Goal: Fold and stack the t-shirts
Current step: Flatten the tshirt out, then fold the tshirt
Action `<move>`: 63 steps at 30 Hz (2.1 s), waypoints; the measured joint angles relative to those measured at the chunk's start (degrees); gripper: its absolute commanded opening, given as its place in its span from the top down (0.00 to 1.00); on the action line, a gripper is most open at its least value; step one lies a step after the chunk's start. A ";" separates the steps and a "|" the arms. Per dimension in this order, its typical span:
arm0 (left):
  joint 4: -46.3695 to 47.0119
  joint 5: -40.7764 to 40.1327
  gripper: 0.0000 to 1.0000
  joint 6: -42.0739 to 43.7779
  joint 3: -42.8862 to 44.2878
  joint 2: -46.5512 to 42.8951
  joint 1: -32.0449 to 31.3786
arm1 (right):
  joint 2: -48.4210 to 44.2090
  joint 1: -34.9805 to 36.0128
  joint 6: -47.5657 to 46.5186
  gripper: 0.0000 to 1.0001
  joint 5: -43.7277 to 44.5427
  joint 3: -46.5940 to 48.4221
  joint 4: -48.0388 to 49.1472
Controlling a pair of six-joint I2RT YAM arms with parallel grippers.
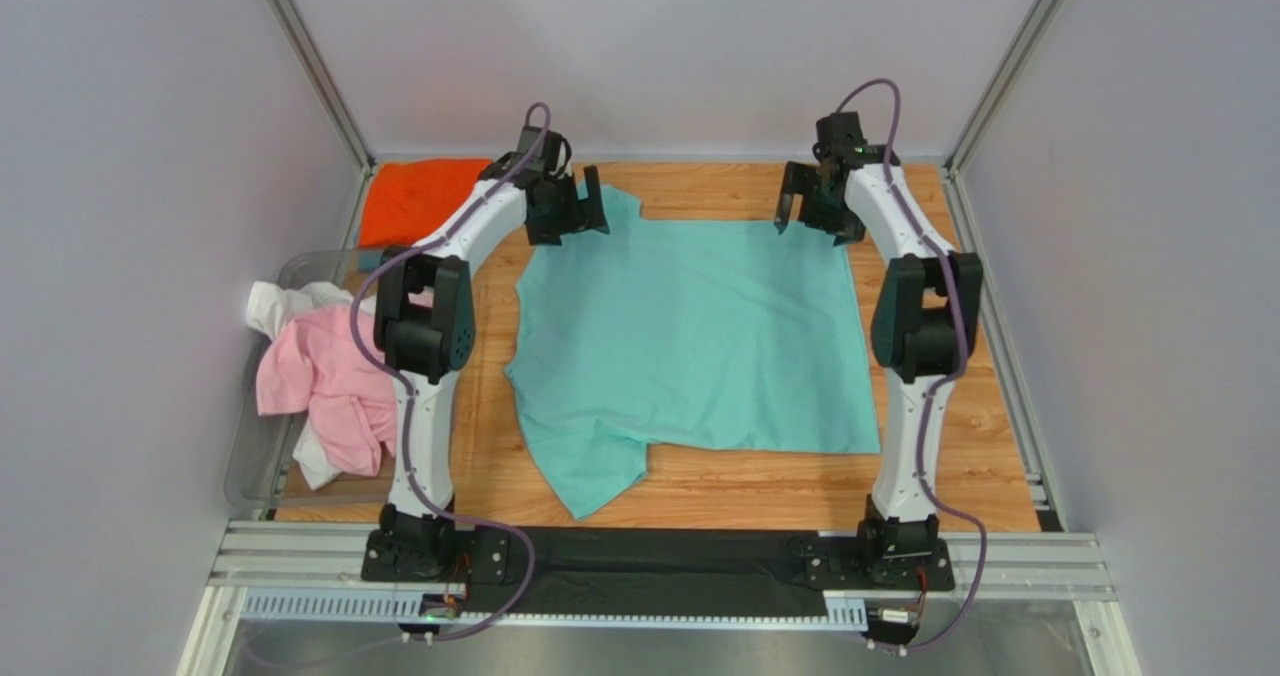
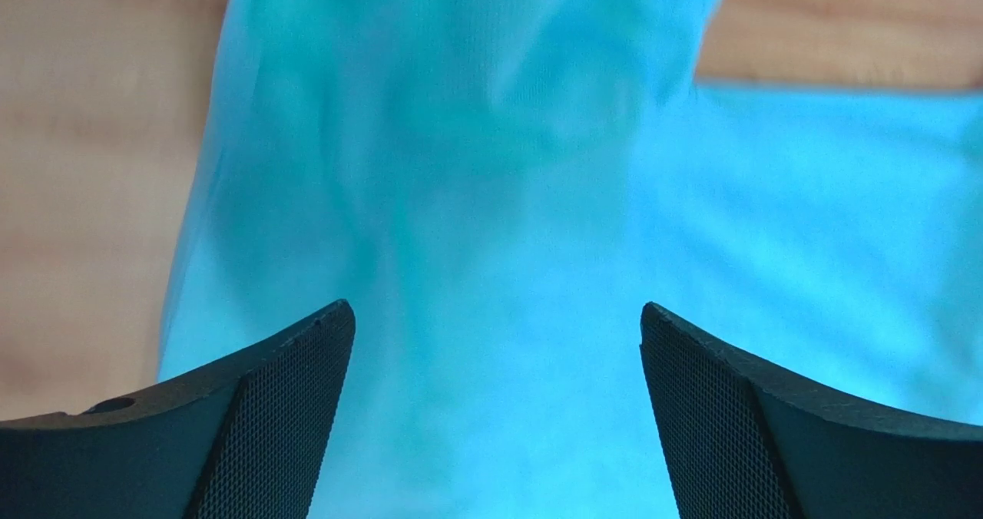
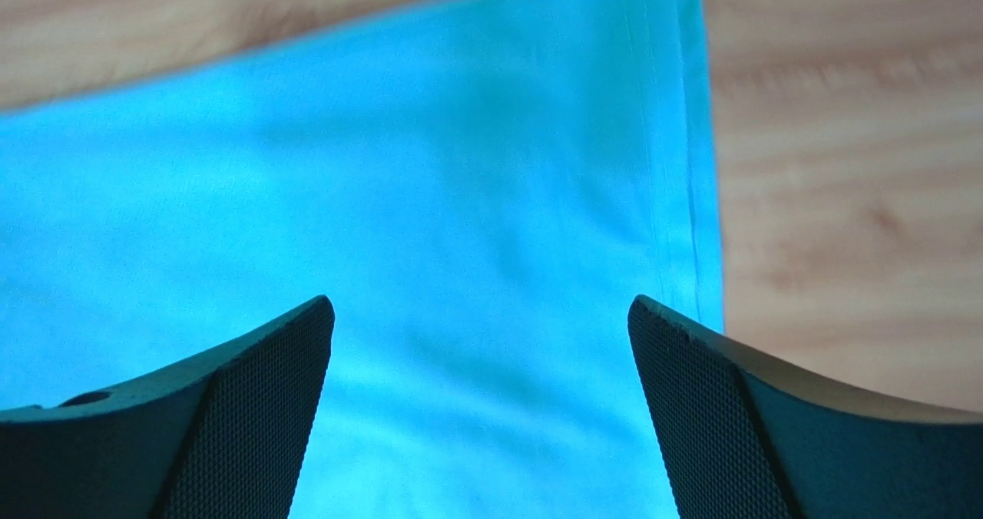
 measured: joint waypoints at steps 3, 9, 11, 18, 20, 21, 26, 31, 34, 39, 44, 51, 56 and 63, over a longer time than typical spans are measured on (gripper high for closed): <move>0.33 -1.49 0.00 -0.20 -16.55 -16.28 -1.44 | -17.05 4.11 1.84 0.00 5.79 -15.58 2.99; 7.61 -3.37 0.00 -4.50 -52.61 -56.63 -12.11 | -61.07 15.63 8.66 0.00 11.15 -49.48 14.32; 8.07 -4.15 0.00 -7.26 -62.75 -66.58 -17.46 | -73.83 15.34 12.02 0.00 11.15 -60.81 15.96; 3.04 -7.45 0.02 -20.74 -88.30 -86.97 -36.63 | -97.59 14.19 21.03 0.00 6.95 -89.68 15.96; 1.79 -8.46 0.02 -24.65 -91.47 -88.89 -41.72 | -102.95 14.19 23.19 0.00 6.38 -93.29 15.98; 1.18 -9.25 0.03 -26.69 -92.50 -89.29 -44.26 | -105.57 14.19 24.28 0.00 6.43 -94.71 16.11; 0.90 -12.09 0.09 -34.23 -93.22 -86.20 -51.23 | -111.36 14.16 27.19 0.00 6.93 -98.53 16.92; 1.51 -14.95 0.22 -39.43 -92.13 -80.74 -52.57 | -109.85 14.16 27.36 0.00 8.33 -98.79 16.90; 1.68 -16.76 0.40 -41.53 -91.58 -78.88 -52.59 | -107.32 14.16 27.34 0.00 9.14 -98.79 16.96; 0.85 -19.50 0.60 -43.21 -91.45 -77.40 -52.61 | -102.64 14.16 27.34 0.00 10.64 -98.79 16.98; -0.02 -20.94 0.76 -44.41 -91.32 -76.54 -52.59 | -100.61 14.16 27.36 0.00 12.31 -98.79 16.96; -0.63 -21.31 1.00 -44.30 -91.03 -75.91 -52.59 | -100.85 14.16 27.52 0.00 15.19 -98.79 16.41; -3.76 -20.57 1.00 -44.33 -91.06 -80.37 -52.59 | -100.83 14.16 28.57 0.00 15.54 -98.79 14.01; -6.73 -19.30 1.00 -46.31 -93.13 -90.14 -52.59 | -99.62 14.16 33.70 0.00 13.49 -98.66 8.81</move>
